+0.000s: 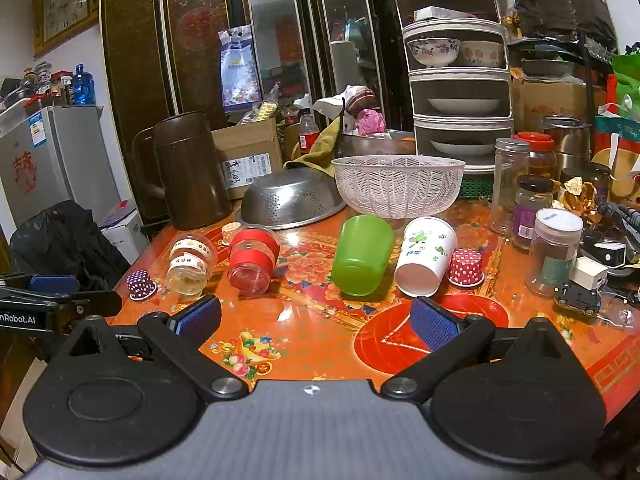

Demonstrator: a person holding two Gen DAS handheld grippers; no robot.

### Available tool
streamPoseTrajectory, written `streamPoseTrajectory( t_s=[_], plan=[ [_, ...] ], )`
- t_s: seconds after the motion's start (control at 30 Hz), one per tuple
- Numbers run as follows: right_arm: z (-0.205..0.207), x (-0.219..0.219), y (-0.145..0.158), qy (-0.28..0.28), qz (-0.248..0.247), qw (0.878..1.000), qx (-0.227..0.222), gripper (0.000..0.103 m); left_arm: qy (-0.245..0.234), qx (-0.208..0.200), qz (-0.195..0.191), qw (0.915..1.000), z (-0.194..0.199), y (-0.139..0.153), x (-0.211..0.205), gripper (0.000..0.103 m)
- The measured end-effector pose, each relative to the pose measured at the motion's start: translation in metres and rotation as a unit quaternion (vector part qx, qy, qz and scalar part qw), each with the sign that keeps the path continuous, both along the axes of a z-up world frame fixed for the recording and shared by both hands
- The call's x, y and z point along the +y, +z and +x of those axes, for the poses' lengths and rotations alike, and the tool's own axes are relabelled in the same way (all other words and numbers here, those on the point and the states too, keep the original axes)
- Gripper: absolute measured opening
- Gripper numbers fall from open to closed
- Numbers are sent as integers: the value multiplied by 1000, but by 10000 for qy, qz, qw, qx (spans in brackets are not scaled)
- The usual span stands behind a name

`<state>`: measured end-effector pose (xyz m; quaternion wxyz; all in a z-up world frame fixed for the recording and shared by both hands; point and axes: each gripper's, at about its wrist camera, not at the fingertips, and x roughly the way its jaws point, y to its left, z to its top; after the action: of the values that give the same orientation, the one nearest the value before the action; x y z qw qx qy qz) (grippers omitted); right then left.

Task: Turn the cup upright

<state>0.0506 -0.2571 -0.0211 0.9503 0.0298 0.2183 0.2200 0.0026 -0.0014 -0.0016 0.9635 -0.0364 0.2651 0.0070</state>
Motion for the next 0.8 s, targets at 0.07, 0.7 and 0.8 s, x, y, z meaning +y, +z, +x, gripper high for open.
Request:
streamPoseTrajectory(
  t_s=[0.07,0.7,0.8],
  plan=[
    [0,0,0,-2,2,10000,-4,102,-6,-3,1,10000,0,0,0,103],
    [-1,-2,0,-26,23,10000,12,102,22,-31,-33,10000,-3,4,-1,103],
    [0,-2,0,-33,23,10000,18,102,29,-37,-45,10000,-3,5,-1,103]
  ],
)
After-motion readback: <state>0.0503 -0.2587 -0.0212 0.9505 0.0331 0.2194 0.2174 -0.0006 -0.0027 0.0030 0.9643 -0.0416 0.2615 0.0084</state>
